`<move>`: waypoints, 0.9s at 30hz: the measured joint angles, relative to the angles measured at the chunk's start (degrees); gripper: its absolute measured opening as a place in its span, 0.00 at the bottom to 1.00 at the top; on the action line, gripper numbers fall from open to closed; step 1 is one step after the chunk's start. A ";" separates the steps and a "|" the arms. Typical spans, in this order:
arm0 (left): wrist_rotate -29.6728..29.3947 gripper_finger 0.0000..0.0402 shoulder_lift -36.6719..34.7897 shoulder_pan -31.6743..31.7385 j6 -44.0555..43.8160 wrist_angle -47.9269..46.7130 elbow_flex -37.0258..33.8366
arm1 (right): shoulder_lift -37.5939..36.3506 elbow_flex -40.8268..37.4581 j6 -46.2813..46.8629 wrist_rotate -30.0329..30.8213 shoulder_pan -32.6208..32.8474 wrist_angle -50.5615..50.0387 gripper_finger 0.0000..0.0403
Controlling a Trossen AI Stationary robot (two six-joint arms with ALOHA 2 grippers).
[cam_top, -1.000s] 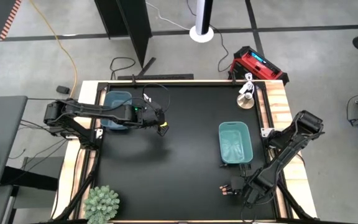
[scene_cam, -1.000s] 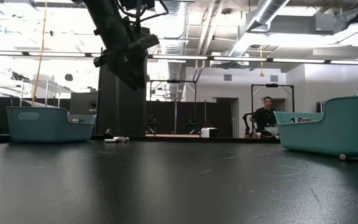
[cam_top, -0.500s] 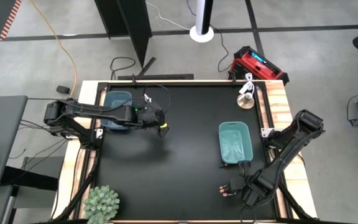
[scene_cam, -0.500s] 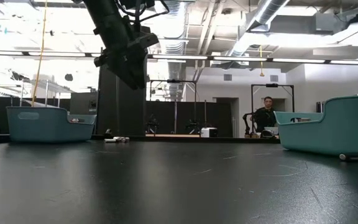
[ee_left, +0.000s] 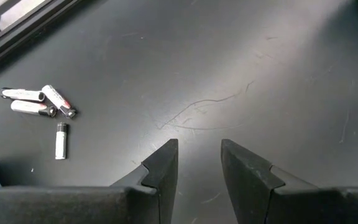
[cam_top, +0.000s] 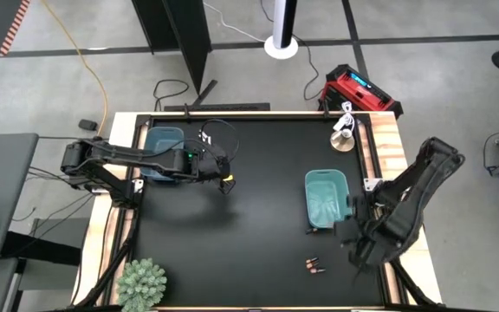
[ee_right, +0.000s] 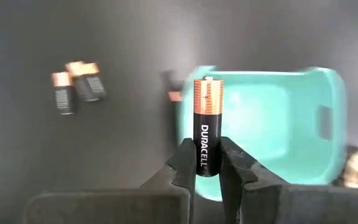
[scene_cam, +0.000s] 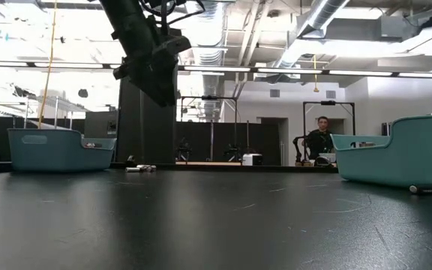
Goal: Sort batteries
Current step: Put the brown battery into the green bin
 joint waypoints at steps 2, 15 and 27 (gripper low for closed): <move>-0.02 0.29 0.00 0.00 -0.44 -0.01 0.00 | -1.84 -0.10 0.01 0.08 -2.00 -2.81 0.13; -0.07 0.29 -0.02 0.02 -0.95 0.01 0.00 | -12.19 -7.19 -5.17 0.98 -17.52 -2.56 0.13; -0.13 0.29 -0.02 0.02 -0.95 0.01 0.00 | -15.95 -20.47 -6.36 -2.23 -24.57 9.28 0.18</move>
